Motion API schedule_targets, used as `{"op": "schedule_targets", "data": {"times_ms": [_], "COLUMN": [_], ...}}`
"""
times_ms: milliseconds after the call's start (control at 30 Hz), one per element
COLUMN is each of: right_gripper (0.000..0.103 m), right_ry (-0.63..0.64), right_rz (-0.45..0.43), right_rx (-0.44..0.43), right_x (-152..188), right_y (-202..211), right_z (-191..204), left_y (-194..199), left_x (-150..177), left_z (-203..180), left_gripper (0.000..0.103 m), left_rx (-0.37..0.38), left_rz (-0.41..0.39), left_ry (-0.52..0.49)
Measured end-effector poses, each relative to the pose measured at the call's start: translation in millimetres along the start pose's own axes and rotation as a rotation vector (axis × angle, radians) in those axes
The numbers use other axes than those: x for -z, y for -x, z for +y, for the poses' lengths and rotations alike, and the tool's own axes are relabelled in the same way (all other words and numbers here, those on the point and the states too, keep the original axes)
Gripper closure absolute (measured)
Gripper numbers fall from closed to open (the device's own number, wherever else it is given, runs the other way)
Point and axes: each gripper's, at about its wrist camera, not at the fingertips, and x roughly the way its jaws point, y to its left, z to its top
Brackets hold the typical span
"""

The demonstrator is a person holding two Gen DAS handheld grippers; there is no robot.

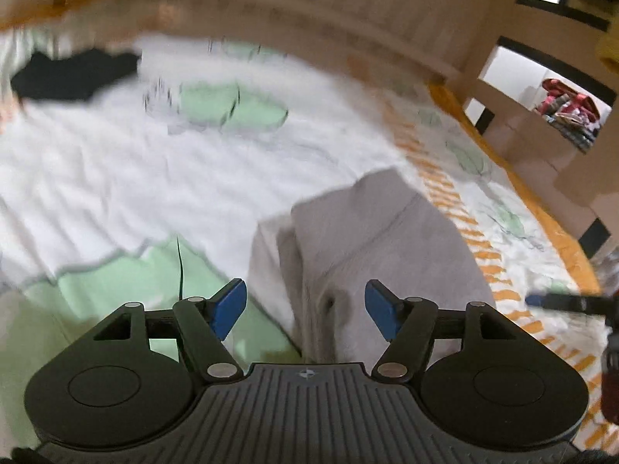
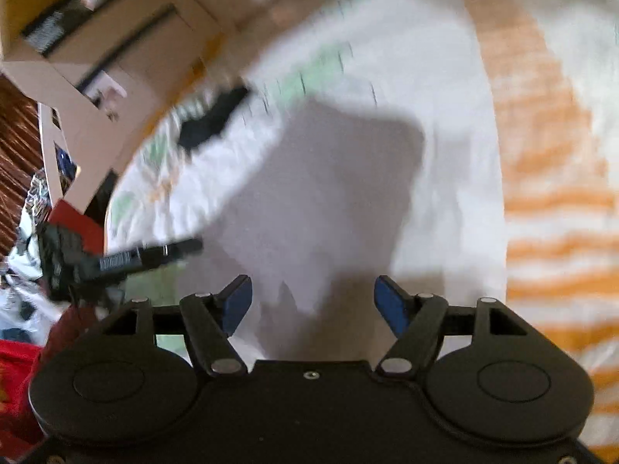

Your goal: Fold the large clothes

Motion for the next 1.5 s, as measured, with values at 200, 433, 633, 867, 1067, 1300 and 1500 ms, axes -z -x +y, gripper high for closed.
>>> {"op": "schedule_targets", "data": {"times_ms": [200,433,633,867,1067,1300,1500], "right_gripper": [0.024,0.019,0.000,0.000,0.000,0.000,0.000], "right_ry": [0.151,0.016,0.069,0.111,0.176,0.122,0.110], "right_rz": [-0.096,-0.062,-0.245,-0.315,-0.298,-0.258,-0.241], "right_rx": [0.226,0.247,0.261,0.285,0.330,0.370,0.389], "right_x": [-10.3,7.4,19.1,47.2,73.8,86.4,89.9], "right_y": [-53.6,-66.1,10.4,66.9,82.0,88.0,86.9], "right_z": [11.1,-23.1,12.4,44.9,57.2,47.3,46.3], "left_y": [12.0,27.3,43.4,61.4,66.7,65.9,65.7], "left_x": [2.4,15.3,25.0,46.1,62.8,78.3,86.7], "left_z": [-35.8,-55.1,-86.8,-119.9,-132.9,-134.8,-134.0], "left_gripper": [0.021,0.016,0.016,0.016,0.016,0.016,0.016], "left_rx": [-0.024,-0.110,-0.241,-0.325,-0.318,-0.277,-0.272], "left_rz": [-0.064,-0.089,-0.086,-0.071,-0.014,0.062,0.100], "left_ry": [-0.032,-0.066,-0.115,-0.159,-0.149,-0.133,-0.104]}}
